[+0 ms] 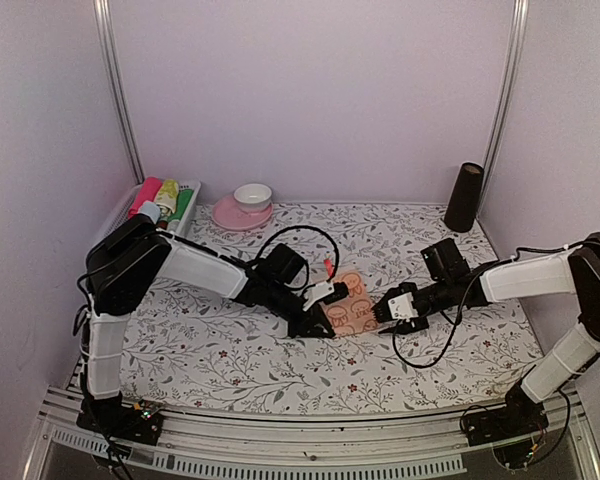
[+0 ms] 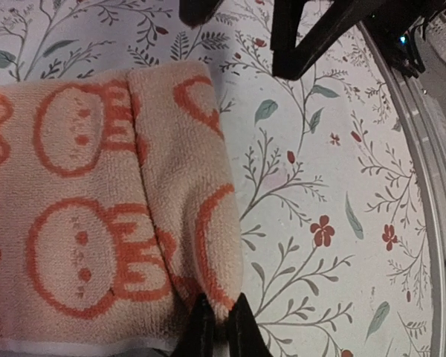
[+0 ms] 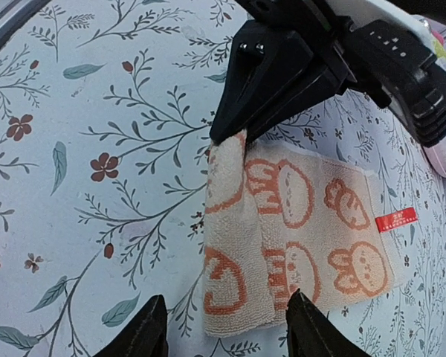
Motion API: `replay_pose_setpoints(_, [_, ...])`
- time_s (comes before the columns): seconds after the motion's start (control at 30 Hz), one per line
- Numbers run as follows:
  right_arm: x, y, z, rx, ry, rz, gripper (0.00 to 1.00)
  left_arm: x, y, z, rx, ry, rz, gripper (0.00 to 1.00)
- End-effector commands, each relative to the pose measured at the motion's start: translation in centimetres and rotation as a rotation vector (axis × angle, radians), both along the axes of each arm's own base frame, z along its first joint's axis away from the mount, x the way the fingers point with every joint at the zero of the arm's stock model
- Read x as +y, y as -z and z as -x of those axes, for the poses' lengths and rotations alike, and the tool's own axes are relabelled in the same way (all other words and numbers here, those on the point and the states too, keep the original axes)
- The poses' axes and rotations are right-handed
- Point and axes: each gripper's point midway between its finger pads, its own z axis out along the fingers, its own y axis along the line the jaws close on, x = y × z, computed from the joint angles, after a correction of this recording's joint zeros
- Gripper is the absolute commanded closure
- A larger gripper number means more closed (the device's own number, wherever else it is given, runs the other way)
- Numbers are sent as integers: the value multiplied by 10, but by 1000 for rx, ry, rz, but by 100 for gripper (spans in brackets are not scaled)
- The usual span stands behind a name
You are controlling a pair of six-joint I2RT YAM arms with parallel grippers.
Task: Roll the towels
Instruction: Roll the towel at the center of the board.
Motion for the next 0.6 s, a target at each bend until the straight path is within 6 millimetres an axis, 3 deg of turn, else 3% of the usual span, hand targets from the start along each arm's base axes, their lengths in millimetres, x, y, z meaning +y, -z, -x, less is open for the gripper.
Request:
replay_pose_setpoints(0.0, [5,15,-6,-27,26,50,45,14,14,18,218,24,-2,100])
replay_pose_setpoints(0.27, [14,33,-7,-5,45,108,51,20,16,12,318,15,43,100])
replay_pose_setpoints(0.57, [25,39,-6,42,57,122,61,24,21,6,351,-2,51,100])
